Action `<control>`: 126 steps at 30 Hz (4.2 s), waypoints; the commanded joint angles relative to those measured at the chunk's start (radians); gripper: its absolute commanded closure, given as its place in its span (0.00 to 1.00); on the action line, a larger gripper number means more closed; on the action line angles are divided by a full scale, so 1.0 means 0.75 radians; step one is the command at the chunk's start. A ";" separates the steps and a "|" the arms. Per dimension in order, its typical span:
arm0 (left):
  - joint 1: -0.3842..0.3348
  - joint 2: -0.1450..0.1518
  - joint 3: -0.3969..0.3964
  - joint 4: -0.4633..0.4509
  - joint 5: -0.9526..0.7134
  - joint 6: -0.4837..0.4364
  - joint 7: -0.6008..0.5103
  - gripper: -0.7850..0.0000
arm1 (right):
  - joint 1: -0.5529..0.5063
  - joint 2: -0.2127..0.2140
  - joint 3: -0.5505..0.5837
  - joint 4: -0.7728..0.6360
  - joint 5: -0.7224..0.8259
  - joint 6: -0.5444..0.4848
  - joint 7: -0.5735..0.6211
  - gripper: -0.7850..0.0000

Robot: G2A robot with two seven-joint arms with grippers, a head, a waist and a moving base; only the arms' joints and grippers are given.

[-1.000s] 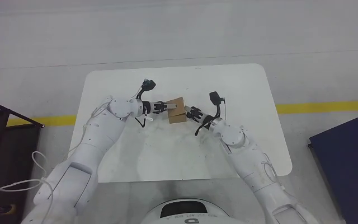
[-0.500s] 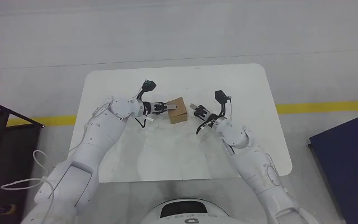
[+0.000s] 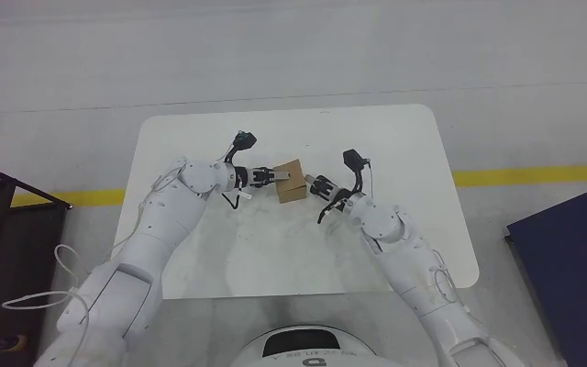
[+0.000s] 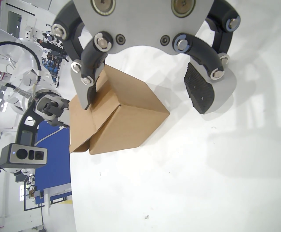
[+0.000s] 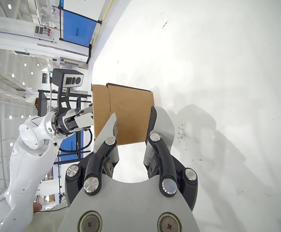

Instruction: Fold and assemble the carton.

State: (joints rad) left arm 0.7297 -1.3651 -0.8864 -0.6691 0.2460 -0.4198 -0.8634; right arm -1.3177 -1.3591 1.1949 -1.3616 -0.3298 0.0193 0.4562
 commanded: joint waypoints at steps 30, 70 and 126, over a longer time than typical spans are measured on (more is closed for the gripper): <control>0.034 0.005 0.002 -0.049 0.020 0.009 0.030 0.00 | 0.051 0.009 -0.021 0.041 0.080 -0.072 0.053 0.76; 0.032 0.017 -0.020 -0.042 -0.004 -0.030 0.012 0.00 | 0.162 -0.002 -0.081 0.152 0.171 -0.003 0.033 1.00; -0.010 0.002 0.009 0.028 -0.016 -0.073 0.006 0.00 | 0.097 0.032 -0.065 0.005 0.131 0.038 0.065 0.54</control>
State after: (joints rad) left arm 0.7219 -1.3639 -0.8797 -0.6483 0.2339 -0.4742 -0.8589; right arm -1.2434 -1.3353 1.1438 -1.3557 -0.2384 0.0533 0.5086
